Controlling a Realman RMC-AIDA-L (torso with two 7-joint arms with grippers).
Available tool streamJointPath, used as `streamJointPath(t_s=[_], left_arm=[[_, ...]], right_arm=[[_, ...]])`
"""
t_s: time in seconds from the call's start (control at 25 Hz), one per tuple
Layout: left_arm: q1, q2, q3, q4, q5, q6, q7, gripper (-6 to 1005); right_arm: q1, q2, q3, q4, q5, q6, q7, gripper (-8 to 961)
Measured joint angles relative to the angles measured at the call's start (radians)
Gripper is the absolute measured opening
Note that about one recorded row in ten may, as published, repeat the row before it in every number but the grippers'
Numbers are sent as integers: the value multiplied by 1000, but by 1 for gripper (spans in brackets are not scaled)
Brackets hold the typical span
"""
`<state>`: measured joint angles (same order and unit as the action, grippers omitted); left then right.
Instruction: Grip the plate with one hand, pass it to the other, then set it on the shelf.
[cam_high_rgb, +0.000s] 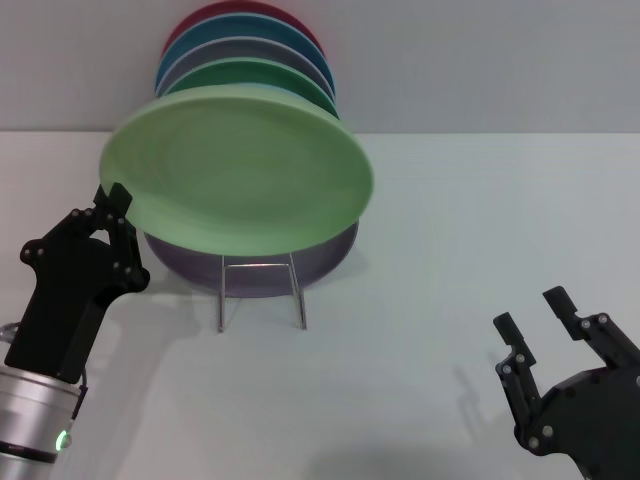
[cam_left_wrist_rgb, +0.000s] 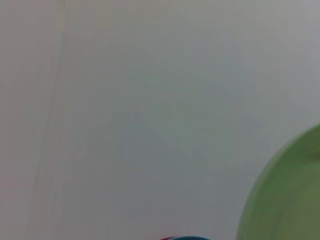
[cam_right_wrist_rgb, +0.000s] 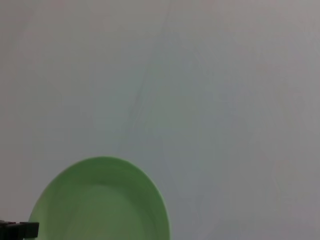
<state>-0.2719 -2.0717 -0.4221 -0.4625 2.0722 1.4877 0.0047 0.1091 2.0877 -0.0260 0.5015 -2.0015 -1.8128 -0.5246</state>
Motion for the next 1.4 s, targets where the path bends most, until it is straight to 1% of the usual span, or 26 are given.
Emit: streamJointPath(t_s=[0.12, 0.44, 0.6, 0.88, 1.4], left_arm=[[-5, -2, -13, 9, 0, -5, 1, 60], [-4, -2, -7, 29, 2, -8, 1, 64], [2, -4, -3, 41, 7, -52, 1, 67], [-2, -7, -3, 56, 8, -88, 1, 71], [3, -7, 15, 57, 8, -173, 1, 78]], right_arm=[[0, 0, 0, 1, 0, 4, 0, 382], [0, 0, 0, 4, 0, 5, 0, 383], [3, 0, 0, 5, 0, 5, 0, 382], [6, 0, 0, 3, 0, 5, 0, 382], [10, 0, -2, 2, 0, 19, 0, 383]])
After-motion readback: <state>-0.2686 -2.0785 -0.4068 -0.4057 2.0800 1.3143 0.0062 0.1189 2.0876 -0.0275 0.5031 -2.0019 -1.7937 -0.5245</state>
